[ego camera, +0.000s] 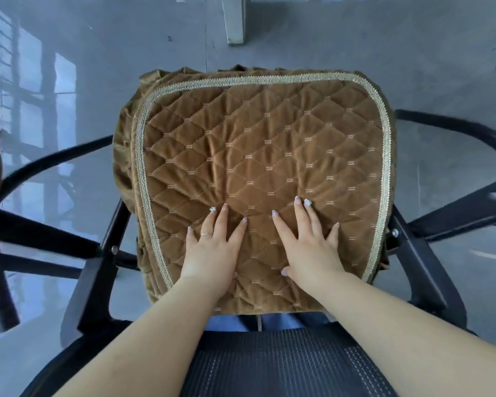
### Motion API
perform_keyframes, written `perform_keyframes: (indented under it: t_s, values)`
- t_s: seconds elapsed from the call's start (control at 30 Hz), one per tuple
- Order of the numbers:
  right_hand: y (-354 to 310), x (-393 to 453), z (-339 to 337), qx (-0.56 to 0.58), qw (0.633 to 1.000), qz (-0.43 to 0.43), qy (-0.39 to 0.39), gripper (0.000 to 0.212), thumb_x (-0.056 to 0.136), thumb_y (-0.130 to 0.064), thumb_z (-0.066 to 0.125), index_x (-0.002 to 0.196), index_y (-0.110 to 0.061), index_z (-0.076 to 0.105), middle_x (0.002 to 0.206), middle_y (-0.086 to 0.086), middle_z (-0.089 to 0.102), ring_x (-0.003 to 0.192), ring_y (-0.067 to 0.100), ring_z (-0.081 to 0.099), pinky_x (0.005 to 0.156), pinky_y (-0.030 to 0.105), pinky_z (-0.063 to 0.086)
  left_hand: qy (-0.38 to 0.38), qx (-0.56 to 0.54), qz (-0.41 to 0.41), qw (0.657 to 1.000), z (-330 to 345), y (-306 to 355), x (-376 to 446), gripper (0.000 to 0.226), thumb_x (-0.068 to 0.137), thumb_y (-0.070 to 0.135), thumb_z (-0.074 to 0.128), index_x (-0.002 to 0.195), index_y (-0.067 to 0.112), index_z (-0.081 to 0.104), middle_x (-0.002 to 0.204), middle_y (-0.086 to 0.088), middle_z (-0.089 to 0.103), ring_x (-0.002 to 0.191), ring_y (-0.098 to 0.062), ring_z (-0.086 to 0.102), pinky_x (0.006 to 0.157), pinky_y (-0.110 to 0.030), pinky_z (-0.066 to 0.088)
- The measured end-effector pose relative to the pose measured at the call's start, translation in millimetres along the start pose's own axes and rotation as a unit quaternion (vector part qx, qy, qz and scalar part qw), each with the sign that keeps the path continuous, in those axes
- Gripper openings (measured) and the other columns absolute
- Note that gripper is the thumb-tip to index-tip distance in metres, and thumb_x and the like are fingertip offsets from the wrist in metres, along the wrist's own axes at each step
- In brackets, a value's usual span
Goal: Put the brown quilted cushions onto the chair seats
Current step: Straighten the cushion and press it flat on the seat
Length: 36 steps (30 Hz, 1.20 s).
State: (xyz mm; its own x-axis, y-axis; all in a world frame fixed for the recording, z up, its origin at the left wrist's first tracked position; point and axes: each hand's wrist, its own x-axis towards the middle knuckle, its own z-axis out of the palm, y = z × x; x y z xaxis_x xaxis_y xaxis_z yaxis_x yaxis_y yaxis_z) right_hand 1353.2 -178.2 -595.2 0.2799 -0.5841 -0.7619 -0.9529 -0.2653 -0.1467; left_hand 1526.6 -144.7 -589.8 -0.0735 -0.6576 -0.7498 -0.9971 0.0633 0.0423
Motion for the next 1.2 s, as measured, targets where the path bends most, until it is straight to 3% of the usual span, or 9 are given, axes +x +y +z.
perform_keyframes:
  t_s: [0.1,0.2,0.3,0.37,0.53,0.7,0.8,1.0,1.2]
  values:
    - [-2,-13,-35,0.035,0.998,-0.046,-0.008,0.07,0.09,-0.025,0.062,0.148,-0.028,0.024,0.158,0.011,0.015,0.145,0.028,0.016,0.111,0.049,0.028,0.002,-0.1,-0.019,0.995,-33,-10,-14,0.068,0.091,0.031,0.056,0.149,0.028,0.022,0.154,-0.007,0.028,0.14,-0.027,0.029,0.107,-0.044,0.037]
    - [-12,-40,-87,0.033,0.994,-0.106,0.008,0.05,0.092,-0.026,0.059,0.139,-0.028,0.042,0.133,-0.002,0.053,0.117,0.022,0.054,0.093,0.037,0.048,0.005,-0.331,-0.091,0.939,-72,-22,-49,0.065,0.083,0.033,0.067,0.141,0.028,0.037,0.13,0.002,0.057,0.117,-0.02,0.056,0.095,-0.04,0.049]
    - [-41,-73,-140,0.023,0.987,-0.146,0.065,0.046,0.09,-0.03,0.06,0.134,-0.031,0.046,0.126,-0.006,0.056,0.111,0.019,0.058,0.089,0.033,0.048,0.072,-0.497,-0.122,0.856,-113,-36,-101,0.057,0.08,0.027,0.073,0.132,0.027,0.05,0.116,0.007,0.063,0.102,-0.01,0.062,0.085,-0.031,0.054]
    - [-63,-92,-169,0.017,0.979,-0.177,0.097,0.044,0.09,-0.033,0.06,0.132,-0.033,0.048,0.125,-0.008,0.057,0.111,0.016,0.057,0.087,0.032,0.048,0.094,-0.54,-0.119,0.828,-134,-44,-131,0.052,0.08,0.025,0.074,0.128,0.026,0.054,0.112,0.008,0.064,0.101,-0.008,0.061,0.086,-0.028,0.053]
    - [-134,-138,-233,0.007,0.956,-0.246,0.158,0.04,0.088,-0.034,0.06,0.128,-0.034,0.052,0.12,-0.012,0.059,0.111,0.011,0.057,0.088,0.032,0.05,0.163,-0.553,-0.138,0.806,-173,-94,-209,0.049,0.08,0.028,0.074,0.125,0.024,0.055,0.106,0.008,0.066,0.099,-0.009,0.062,0.092,-0.031,0.051]
    - [-213,-173,-262,-0.029,0.937,-0.291,0.193,0.038,0.087,-0.035,0.06,0.125,-0.032,0.053,0.122,-0.008,0.059,0.113,0.015,0.056,0.089,0.032,0.048,0.251,-0.571,-0.156,0.766,-184,-157,-288,0.041,0.083,0.026,0.072,0.121,0.023,0.057,0.102,0.007,0.065,0.092,-0.007,0.062,0.079,-0.02,0.05]
    - [-275,-194,-254,-0.041,0.929,-0.31,0.198,0.038,0.087,-0.034,0.061,0.124,-0.032,0.055,0.115,-0.008,0.061,0.106,0.014,0.058,0.085,0.03,0.048,0.293,-0.598,-0.168,0.727,-160,-204,-345,0.037,0.084,0.024,0.071,0.119,0.021,0.059,0.108,0.003,0.067,0.089,-0.005,0.063,0.072,-0.014,0.049]
    - [-393,-242,-208,0.016,0.929,-0.317,0.189,0.031,0.086,-0.034,0.063,0.116,-0.031,0.059,0.1,-0.013,0.062,0.099,0.011,0.06,0.085,0.032,0.049,0.321,-0.602,-0.197,0.704,-89,-296,-455,0.032,0.08,0.022,0.075,0.106,0.029,0.057,0.1,0.008,0.068,0.092,-0.009,0.065,0.085,-0.029,0.053]
    - [-516,-288,-153,0.084,0.926,-0.329,0.168,0.029,0.085,-0.032,0.065,0.113,-0.03,0.062,0.101,-0.013,0.065,0.093,0.006,0.061,0.081,0.025,0.048,0.343,-0.62,-0.237,0.665,-15,-386,-555,0.035,0.081,0.019,0.073,0.112,0.023,0.059,0.1,0.005,0.067,0.09,-0.011,0.065,0.073,-0.023,0.053]
